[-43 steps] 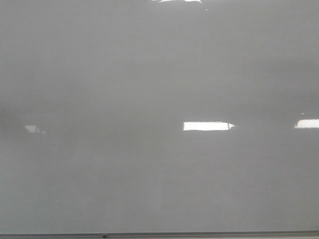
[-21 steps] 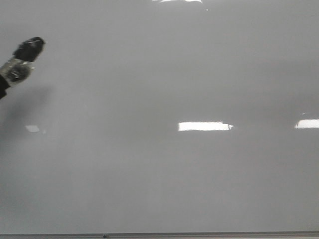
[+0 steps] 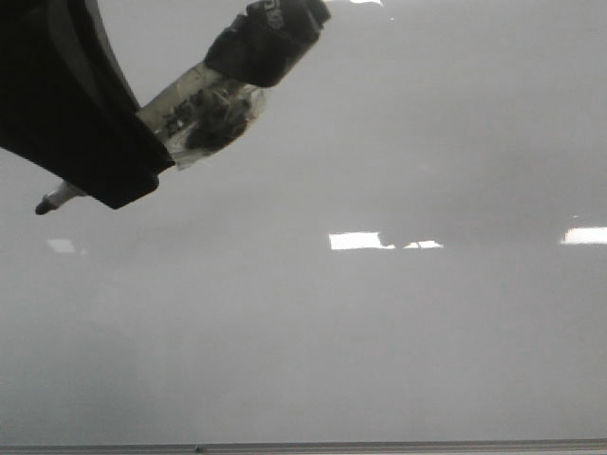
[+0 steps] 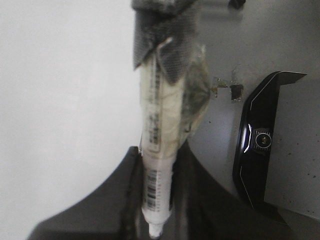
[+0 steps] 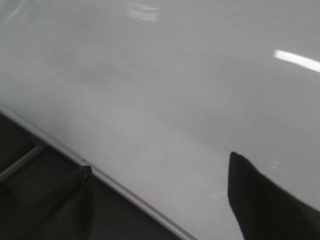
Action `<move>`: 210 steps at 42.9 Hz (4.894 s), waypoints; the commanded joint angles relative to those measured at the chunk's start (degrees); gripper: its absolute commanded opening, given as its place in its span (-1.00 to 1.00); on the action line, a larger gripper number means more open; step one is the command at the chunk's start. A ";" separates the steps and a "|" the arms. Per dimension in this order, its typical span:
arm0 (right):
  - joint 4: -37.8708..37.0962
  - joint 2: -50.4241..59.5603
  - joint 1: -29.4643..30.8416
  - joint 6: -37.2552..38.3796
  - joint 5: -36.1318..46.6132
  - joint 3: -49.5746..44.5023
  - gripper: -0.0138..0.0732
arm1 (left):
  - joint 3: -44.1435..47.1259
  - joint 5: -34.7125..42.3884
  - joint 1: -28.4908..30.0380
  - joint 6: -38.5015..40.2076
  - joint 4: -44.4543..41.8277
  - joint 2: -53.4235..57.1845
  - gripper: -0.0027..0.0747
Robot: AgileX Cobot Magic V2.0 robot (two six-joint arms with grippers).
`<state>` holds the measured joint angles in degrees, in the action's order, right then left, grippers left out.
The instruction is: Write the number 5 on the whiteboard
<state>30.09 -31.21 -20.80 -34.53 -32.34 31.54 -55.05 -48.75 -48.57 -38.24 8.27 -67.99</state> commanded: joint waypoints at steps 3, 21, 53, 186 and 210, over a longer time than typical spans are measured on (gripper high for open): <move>12.78 -8.77 -9.95 -15.74 -0.30 7.25 0.62 | -1.90 2.21 -1.37 -0.16 0.83 1.64 -0.98; 16.08 -30.96 -22.11 -23.30 1.76 20.05 0.62 | -1.90 2.09 -1.37 -0.16 0.83 1.72 -0.98; 16.41 -38.34 -22.93 -24.56 -5.29 25.59 -0.83 | -1.90 4.48 -1.26 -2.90 0.96 7.15 -0.98; 18.57 -48.12 6.00 -16.97 15.05 32.67 -0.82 | -1.90 6.90 -1.26 -2.58 1.71 7.15 -0.98; 18.29 -45.19 12.06 -16.49 15.34 21.79 -0.82 | -1.90 6.77 -1.26 -2.58 1.71 7.15 -0.98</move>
<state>48.93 -76.77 -8.74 -51.21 -23.22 53.90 -55.01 -44.74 -49.49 -41.28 8.82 -62.07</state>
